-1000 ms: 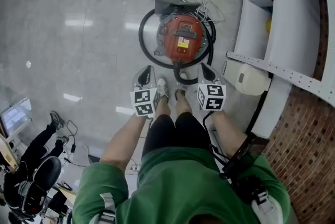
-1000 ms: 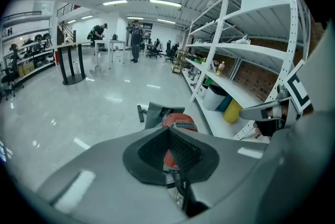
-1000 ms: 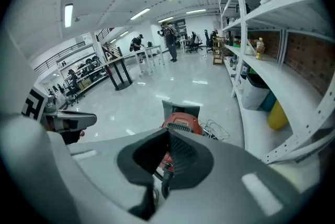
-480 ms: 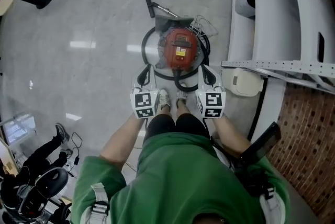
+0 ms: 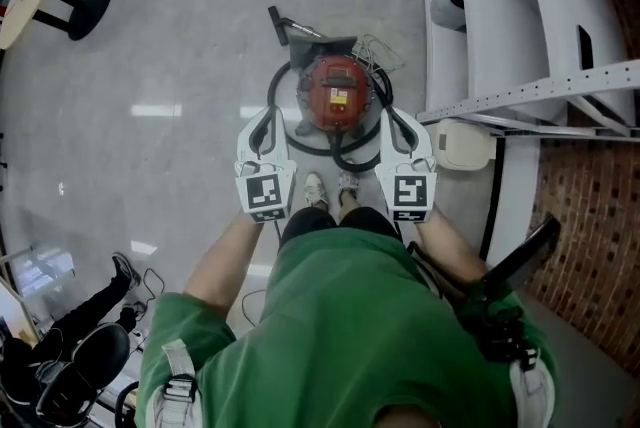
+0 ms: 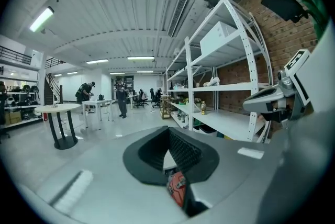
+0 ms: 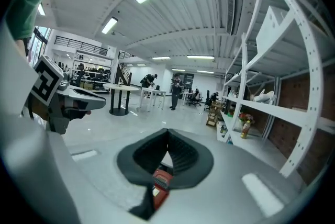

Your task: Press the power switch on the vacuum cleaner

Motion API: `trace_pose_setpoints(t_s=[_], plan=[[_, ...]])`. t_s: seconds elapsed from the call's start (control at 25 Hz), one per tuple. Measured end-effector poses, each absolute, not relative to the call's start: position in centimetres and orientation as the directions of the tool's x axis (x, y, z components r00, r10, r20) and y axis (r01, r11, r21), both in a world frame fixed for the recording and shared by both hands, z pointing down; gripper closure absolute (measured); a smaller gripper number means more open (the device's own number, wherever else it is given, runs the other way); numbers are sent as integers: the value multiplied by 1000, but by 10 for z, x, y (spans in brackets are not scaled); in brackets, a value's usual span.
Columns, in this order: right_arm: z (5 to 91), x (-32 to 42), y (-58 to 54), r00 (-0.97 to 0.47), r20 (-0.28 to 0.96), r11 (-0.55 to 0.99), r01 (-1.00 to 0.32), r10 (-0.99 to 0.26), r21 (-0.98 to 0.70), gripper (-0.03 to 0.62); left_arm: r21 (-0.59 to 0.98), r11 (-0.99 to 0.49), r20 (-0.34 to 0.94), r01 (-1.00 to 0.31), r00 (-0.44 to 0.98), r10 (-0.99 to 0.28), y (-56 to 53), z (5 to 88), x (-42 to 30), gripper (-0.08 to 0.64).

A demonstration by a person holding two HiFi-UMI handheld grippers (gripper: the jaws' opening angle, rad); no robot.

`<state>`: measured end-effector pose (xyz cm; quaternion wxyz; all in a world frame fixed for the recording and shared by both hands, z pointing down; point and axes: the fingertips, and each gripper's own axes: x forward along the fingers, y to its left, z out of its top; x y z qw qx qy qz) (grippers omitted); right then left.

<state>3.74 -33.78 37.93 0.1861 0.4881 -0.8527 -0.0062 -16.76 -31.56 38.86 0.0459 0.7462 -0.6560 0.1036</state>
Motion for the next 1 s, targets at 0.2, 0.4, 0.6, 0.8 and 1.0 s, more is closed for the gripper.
trace_pose_setpoints(t_s=[0.2,0.4,0.6,0.8,1.0], plan=[[356,47,-325,-420,272,480,-850,-866,215,589,-42,-149,189,-988,139,-972,-304,367,-163,554],[338,53,-313,-394,229,446,-858,-890,257,589,-61,-171,130,-983,162,-978,-291,348,-155,554],[325,67,-291,-403,200,447,-845,-893,293,589,-121,-148,92,-982,137,-986,-269,331,-144,554],[314,80,-259,-436,174,469,-828,-883,307,589,-165,-107,71,-980,97,-993,-232,318,-125,554],[305,107,-222,-451,153,476,-828,-879,297,589,-167,-93,60,-982,84,-995,-190,310,-93,554]])
